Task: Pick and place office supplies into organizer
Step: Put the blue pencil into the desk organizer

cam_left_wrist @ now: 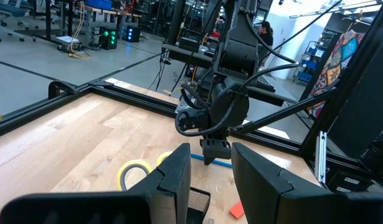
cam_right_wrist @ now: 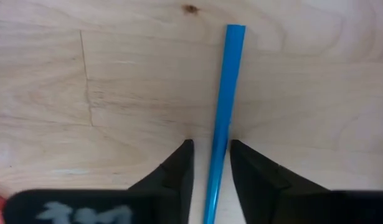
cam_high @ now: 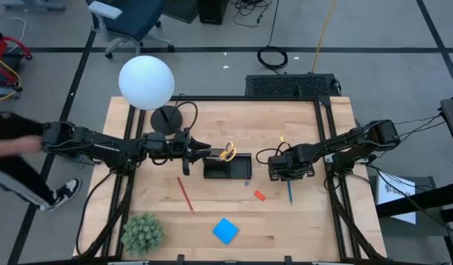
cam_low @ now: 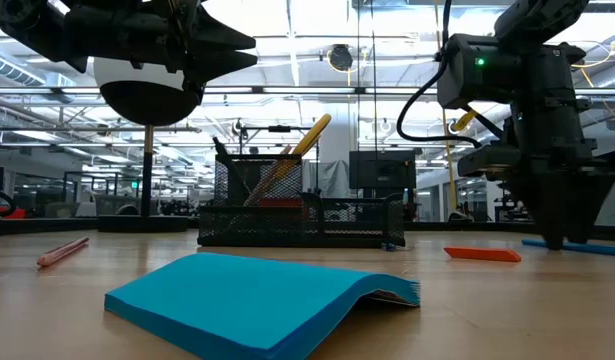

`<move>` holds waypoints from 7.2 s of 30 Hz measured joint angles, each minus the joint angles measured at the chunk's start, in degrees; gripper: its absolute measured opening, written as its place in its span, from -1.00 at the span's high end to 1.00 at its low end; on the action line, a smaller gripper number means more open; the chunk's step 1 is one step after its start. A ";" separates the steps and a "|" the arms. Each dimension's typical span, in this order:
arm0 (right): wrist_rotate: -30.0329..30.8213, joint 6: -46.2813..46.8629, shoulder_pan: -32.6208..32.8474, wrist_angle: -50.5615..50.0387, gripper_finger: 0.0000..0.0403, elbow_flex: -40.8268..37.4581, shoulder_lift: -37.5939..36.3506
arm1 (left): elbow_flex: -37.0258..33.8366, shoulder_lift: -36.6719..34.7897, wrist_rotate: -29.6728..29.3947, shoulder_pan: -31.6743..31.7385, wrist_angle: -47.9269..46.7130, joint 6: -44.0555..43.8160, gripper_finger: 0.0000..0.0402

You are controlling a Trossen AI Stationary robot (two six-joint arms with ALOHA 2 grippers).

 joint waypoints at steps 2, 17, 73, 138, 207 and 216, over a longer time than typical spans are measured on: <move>0.00 0.00 0.00 0.05 0.65 -0.03 0.02 | 0.00 0.00 0.00 0.02 0.02 0.02 0.44; -0.05 -0.44 0.00 0.38 0.96 -0.07 0.07 | 0.00 0.00 0.00 0.02 0.02 0.02 0.44; -1.97 -3.61 -1.42 0.25 0.83 -0.15 -4.42 | 0.02 0.00 0.00 0.02 0.00 0.02 0.44; -3.91 -9.36 -1.33 3.19 0.90 -1.92 2.29 | 0.02 -0.01 0.00 0.00 0.02 0.02 0.44; -6.19 -15.41 -6.36 2.68 0.99 -1.81 -4.63 | 0.02 -0.01 0.00 0.02 0.02 0.02 0.44; -7.58 -15.64 -6.36 9.45 1.00 -1.75 -4.70 | 0.02 -0.01 0.00 0.02 0.01 0.02 0.44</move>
